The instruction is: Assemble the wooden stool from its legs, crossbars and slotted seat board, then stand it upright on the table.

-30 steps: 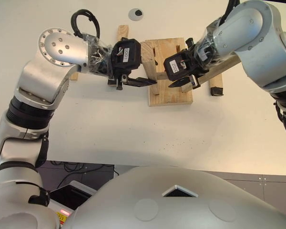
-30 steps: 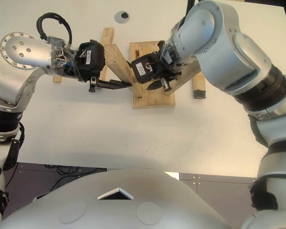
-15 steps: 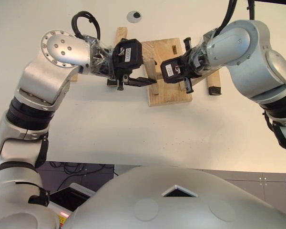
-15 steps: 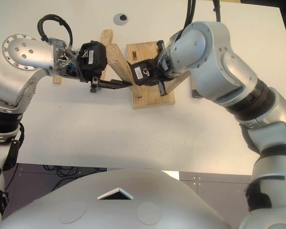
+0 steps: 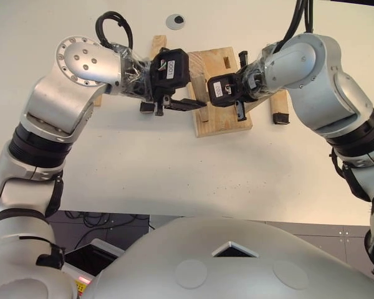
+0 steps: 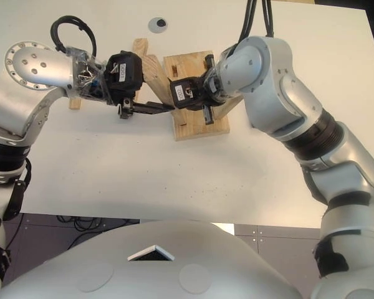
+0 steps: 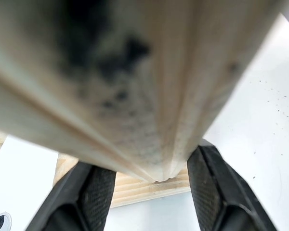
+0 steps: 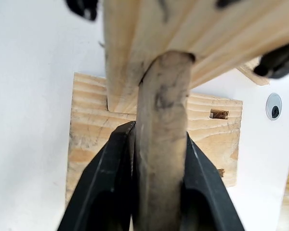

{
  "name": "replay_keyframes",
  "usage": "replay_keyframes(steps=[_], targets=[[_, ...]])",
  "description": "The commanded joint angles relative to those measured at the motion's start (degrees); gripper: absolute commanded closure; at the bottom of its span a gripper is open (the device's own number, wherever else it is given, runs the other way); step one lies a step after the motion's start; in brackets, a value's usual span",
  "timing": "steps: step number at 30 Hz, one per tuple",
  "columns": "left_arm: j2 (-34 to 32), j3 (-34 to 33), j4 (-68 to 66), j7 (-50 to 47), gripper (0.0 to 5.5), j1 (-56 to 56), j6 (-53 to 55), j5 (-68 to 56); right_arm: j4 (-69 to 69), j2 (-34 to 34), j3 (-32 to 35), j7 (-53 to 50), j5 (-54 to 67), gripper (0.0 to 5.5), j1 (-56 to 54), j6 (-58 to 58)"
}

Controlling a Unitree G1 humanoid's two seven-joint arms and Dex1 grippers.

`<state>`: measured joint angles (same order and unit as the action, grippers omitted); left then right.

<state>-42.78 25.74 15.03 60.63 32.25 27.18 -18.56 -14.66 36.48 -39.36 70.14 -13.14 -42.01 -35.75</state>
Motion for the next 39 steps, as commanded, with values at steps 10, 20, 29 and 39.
replay_keyframes(steps=[10,20,29,39], targets=[[-4.3,5.8,-1.1,3.6,3.46,-3.3,2.7,6.0,-5.6,8.9,16.5,6.9,11.8,2.31,-5.0,-3.4],[-4.2,2.1,-2.6,5.6,2.45,0.3,0.0,6.1,8.6,8.5,34.7,-2.2,20.7,1.4,-12.4,-10.5],[-3.4,-6.1,-8.7,0.2,1.5,-1.6,-0.9,9.1,15.4,8.5,64.1,-7.5,37.6,1.4,2.9,-22.1],[20.0,-19.4,-16.5,-20.0,1.5,-11.8,-4.8,0.1,2.2,9.7,46.9,10.0,43.0,1.4,37.4,-12.0]])
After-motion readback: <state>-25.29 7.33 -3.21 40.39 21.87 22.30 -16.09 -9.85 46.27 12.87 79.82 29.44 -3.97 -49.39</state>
